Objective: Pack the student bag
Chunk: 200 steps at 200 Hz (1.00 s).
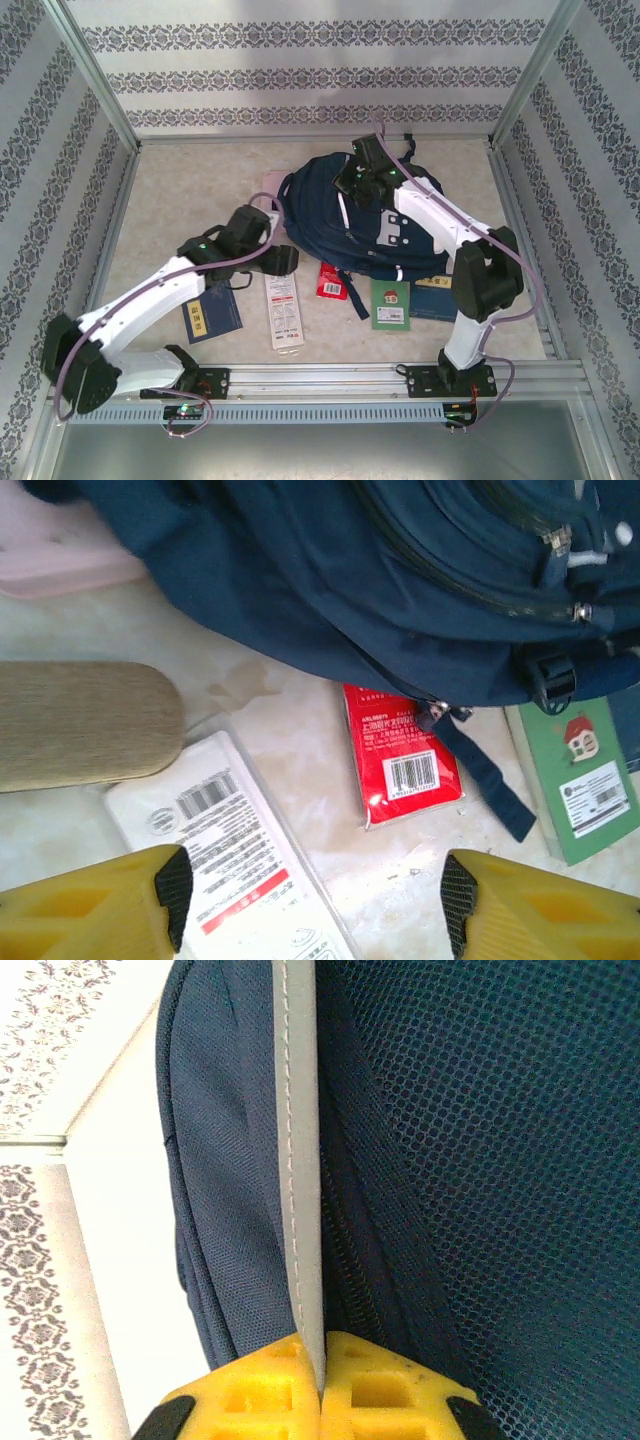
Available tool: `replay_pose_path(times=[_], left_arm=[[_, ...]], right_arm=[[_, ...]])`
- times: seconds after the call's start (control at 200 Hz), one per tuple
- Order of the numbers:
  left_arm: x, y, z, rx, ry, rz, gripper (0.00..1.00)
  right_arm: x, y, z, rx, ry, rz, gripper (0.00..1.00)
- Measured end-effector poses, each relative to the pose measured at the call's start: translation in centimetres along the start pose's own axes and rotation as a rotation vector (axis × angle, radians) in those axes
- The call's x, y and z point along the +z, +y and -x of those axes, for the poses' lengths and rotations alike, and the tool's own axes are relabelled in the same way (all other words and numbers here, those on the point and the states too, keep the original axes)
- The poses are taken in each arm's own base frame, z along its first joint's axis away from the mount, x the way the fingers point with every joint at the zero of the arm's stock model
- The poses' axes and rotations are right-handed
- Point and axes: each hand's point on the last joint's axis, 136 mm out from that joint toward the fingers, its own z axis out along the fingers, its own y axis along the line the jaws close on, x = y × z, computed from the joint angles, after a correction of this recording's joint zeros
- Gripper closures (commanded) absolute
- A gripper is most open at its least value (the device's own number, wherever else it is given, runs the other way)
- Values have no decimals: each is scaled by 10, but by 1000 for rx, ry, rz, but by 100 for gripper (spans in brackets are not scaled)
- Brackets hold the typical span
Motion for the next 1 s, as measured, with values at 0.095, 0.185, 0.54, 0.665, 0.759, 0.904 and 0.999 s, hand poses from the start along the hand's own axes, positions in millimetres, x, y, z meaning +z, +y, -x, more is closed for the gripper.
replay_pose_path(times=[0.095, 0.185, 0.54, 0.665, 0.759, 0.904, 0.999], left_arm=[[28, -10, -9, 36, 55, 19, 40], [55, -21, -13, 70, 93, 34, 44], [121, -23, -12, 126, 105, 90, 53], [133, -28, 5, 151, 76, 106, 55], [141, -28, 15, 156, 54, 123, 55], [143, -20, 25, 137, 26, 124, 55], [145, -16, 32, 117, 5, 103, 55]], right_arm=[[19, -2, 2, 55, 27, 9, 100], [35, -5, 3, 105, 52, 27, 100], [81, -19, 45, 280, 62, 145, 100], [97, -25, 49, 301, 78, 155, 100], [99, -26, 49, 303, 94, 163, 100], [97, -24, 49, 291, 99, 159, 100], [92, -22, 49, 279, 99, 157, 100]])
